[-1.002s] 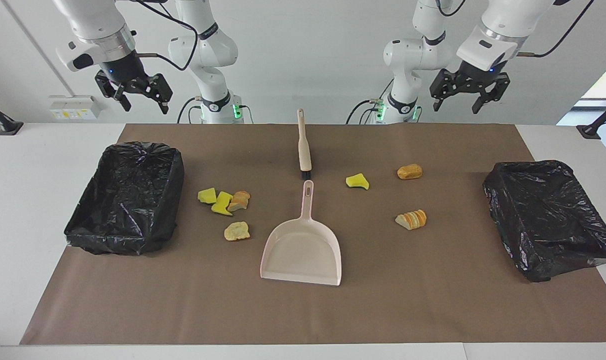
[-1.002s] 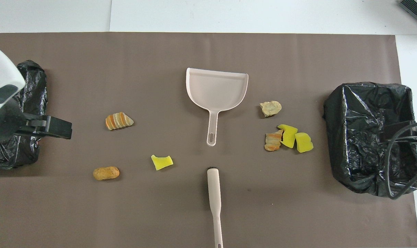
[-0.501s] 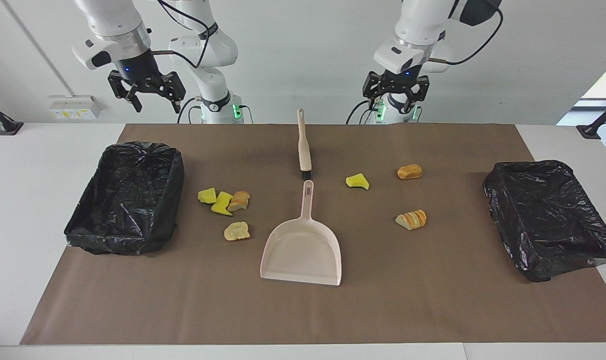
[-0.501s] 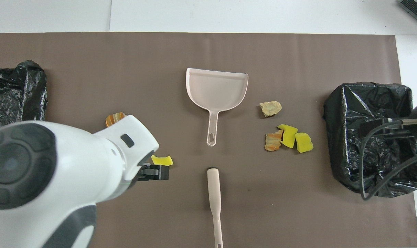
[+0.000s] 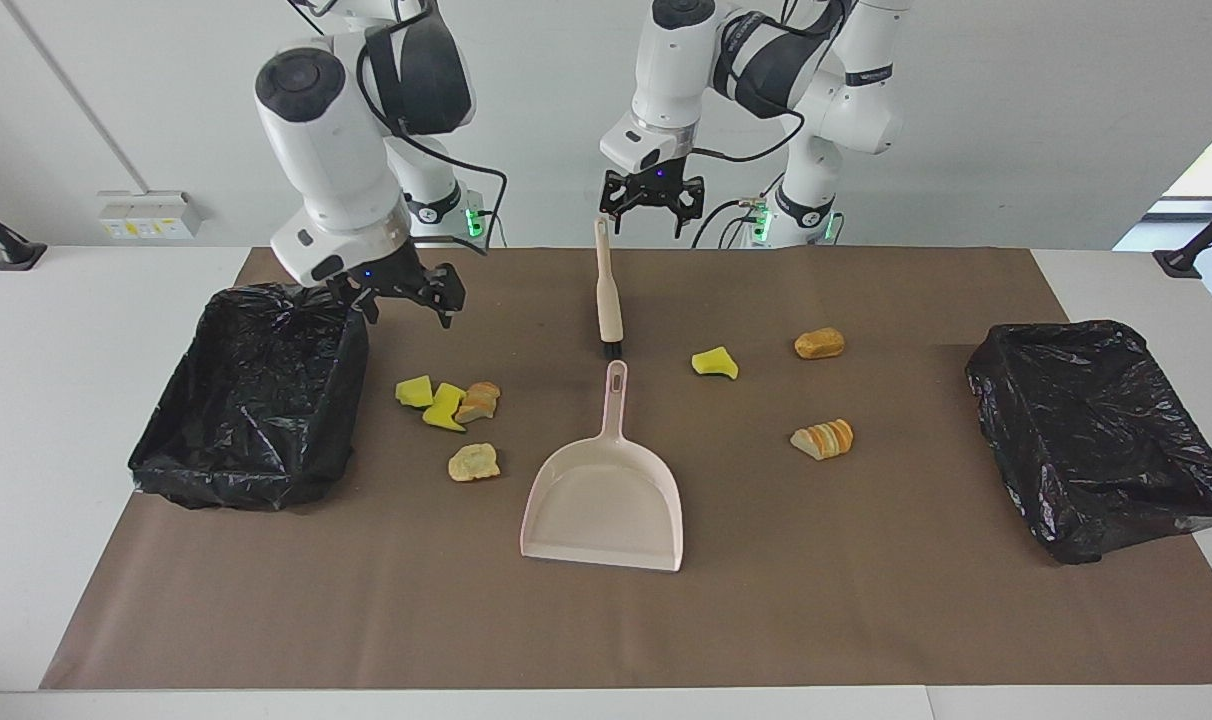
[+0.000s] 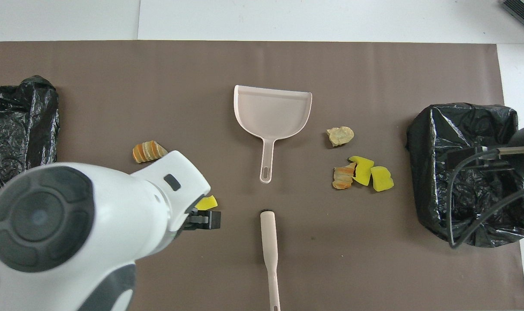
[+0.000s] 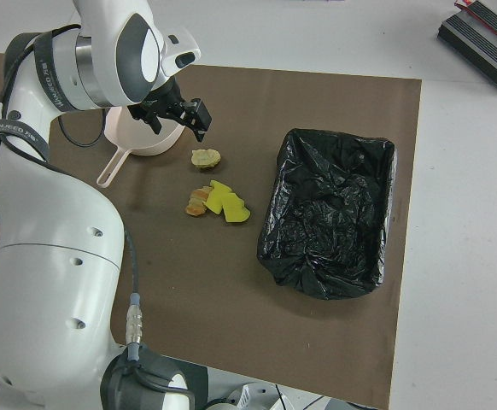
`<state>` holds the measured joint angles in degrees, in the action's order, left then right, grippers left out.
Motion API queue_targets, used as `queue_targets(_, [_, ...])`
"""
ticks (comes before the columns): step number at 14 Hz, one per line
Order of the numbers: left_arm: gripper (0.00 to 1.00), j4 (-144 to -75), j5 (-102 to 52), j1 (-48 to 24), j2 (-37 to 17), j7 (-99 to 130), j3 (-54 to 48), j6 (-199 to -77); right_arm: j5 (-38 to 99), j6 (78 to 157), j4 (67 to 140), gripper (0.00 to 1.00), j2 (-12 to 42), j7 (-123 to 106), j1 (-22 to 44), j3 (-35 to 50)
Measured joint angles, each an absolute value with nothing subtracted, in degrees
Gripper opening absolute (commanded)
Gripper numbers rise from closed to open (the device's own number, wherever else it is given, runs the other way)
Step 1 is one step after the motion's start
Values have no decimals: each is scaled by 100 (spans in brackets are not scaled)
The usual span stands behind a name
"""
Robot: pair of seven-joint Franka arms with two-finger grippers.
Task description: Sweep and dump trash in bin
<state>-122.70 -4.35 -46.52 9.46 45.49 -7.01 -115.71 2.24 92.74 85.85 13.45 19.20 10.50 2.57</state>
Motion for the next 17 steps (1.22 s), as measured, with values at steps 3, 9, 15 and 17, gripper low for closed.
queue_targets(3, [100, -12947, -435, -5209, 666, 4926, -703, -12490, 331, 9877, 8412, 100, 2059, 2779, 1585, 287])
queue_targets(9, [100, -13456, -435, -5634, 201, 5084, -696, -13355, 496, 10345, 7884, 100, 3057, 3781, 2326, 440])
queue_targets(15, [90, -13442, -435, -5827, -91, 5164, -646, -13487, 573, 10643, 7961, 100, 3284, 3819, 2565, 521])
queue_targets(17, [66, -13428, -435, -5827, -52, 5165, -613, -13487, 574, 10762, 8094, 100, 3275, 3809, 2598, 543])
